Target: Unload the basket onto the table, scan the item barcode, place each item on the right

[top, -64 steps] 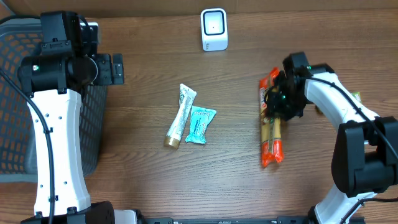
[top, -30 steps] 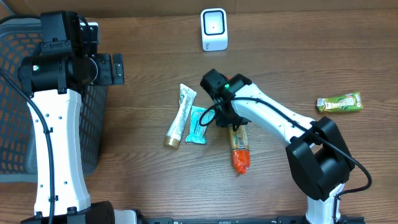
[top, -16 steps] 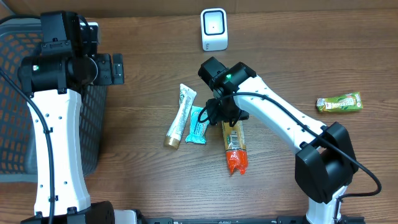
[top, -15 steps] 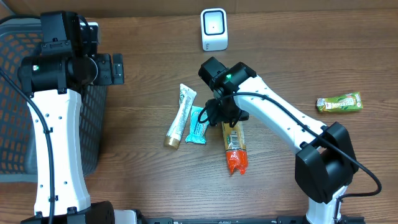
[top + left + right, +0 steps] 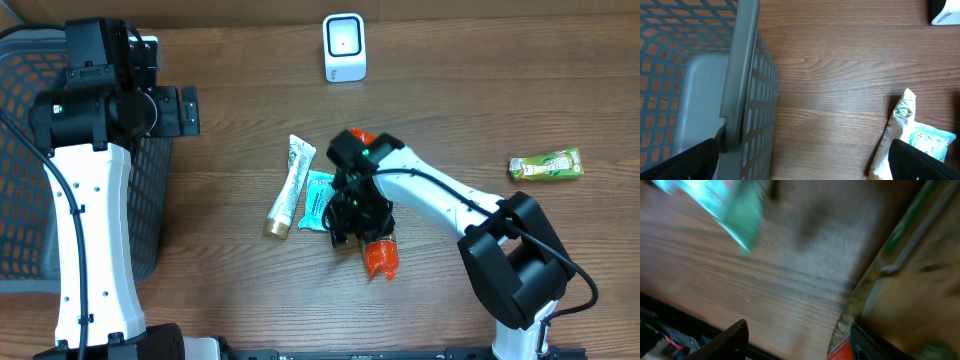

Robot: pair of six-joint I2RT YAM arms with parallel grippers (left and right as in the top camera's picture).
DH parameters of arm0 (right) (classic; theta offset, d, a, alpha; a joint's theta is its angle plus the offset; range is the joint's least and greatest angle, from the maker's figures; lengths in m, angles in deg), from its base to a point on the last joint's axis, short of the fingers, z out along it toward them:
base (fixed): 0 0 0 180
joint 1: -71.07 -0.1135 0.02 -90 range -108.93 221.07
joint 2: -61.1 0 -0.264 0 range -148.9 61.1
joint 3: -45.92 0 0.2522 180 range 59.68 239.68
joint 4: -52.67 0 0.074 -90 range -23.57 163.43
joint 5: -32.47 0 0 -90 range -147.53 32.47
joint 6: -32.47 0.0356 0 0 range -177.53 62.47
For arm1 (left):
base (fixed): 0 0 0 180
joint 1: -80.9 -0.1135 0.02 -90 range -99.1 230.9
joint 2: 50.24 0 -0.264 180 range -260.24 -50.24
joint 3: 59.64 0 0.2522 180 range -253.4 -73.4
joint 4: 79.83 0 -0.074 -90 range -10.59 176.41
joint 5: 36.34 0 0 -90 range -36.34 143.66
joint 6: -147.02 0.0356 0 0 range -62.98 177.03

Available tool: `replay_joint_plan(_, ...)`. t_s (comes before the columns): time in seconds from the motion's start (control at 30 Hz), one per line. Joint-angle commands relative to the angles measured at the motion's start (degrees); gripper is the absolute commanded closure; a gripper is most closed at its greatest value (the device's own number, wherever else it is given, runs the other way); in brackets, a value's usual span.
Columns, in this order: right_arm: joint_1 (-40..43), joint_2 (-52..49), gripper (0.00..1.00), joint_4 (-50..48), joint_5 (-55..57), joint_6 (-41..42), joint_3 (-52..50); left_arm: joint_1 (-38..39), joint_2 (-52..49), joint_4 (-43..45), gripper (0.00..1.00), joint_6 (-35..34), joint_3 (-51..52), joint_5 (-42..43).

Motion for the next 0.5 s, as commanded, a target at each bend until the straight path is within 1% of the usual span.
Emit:
replay_joint_plan(0.0, -0.2, 1.44, 0.35, -0.59, -2.08, -0.61, -3.1, -0.31, -0.5, 0.2, 0.0, 0.87, -0.55, 0.5)
replay_joint_plan(0.1, -0.2, 1.44, 0.35, 0.26, 2.43, -0.61, -3.72, -0.31, -0.5, 0.2, 0.01, 0.87, -0.55, 0.5)
replay_joint_plan(0.2, -0.07, 1.44, 0.34, 1.79, 10.27, -0.61, -3.72, -0.31, -0.5, 0.2, 0.0, 0.87, -0.55, 0.5)
replay_joint_plan(0.27, 0.04, 1.44, 0.33, 2.47, 18.21, -0.59, -3.72, -0.31, -0.5, 0.2, 0.0, 0.87, -0.55, 0.52)
replay_joint_plan(0.3, 0.04, 1.44, 0.28, 2.71, 27.98, -0.59, -3.74, -0.31, -0.5, 0.2, 0.0, 0.87, -0.55, 0.52)
replay_joint_plan(0.33, 0.04, 1.44, 0.24, 2.56, 33.46, -0.59, -3.76, -0.31, -0.5, 0.2, 0.01, 0.87, -0.55, 0.5)
replay_joint_plan(0.47, 0.46, 1.44, 0.17, -2.47, 53.33, -0.63, -4.94, -0.31, -0.5, 0.2, 0.01, 0.87, -0.55, 0.5)
